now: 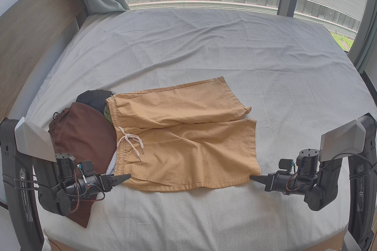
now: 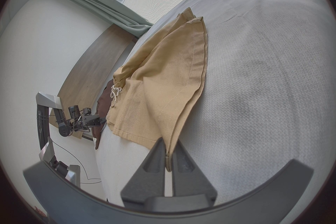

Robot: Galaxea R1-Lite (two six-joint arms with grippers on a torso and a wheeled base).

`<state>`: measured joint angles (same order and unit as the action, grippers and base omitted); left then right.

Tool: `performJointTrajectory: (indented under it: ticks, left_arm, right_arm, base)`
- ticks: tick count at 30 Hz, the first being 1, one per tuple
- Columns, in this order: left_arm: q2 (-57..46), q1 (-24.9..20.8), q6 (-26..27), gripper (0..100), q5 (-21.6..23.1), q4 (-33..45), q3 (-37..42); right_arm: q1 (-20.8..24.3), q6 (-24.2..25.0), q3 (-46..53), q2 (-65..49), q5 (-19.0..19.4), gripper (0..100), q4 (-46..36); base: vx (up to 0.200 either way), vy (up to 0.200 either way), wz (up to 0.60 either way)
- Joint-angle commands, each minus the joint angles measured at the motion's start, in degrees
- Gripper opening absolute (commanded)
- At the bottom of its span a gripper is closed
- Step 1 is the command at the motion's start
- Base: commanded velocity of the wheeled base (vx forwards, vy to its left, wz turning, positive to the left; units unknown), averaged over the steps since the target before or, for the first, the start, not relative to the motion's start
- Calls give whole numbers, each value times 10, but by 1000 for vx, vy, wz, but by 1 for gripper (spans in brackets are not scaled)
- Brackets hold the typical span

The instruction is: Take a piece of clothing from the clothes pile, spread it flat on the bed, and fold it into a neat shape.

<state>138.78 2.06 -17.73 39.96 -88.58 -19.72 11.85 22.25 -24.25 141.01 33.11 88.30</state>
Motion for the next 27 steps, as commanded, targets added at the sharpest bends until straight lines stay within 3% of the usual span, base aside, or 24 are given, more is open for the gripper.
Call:
performJointTrajectory:
  ticks: [1, 5, 6, 27]
  left_arm:
    - [3, -2, 1, 100, 0, 0, -1]
    - [10, -3, 3, 100, 0, 0, -1]
    - [11, -4, 3, 0, 0, 0, -1]
    - [9, 0, 9, 0, -1, -1, 6]
  right_arm:
    - [0, 0, 0, 1, 0, 0, 0]
    - [0, 0, 0, 1, 0, 0, 0]
    - [0, 0, 0, 1, 0, 0, 0]
    - [-2, -24, 30, -2, 1, 0, -1]
  base:
    - [0, 0, 0]
    - [0, 0, 0]
    - [0, 0, 0]
    - [0, 0, 0]
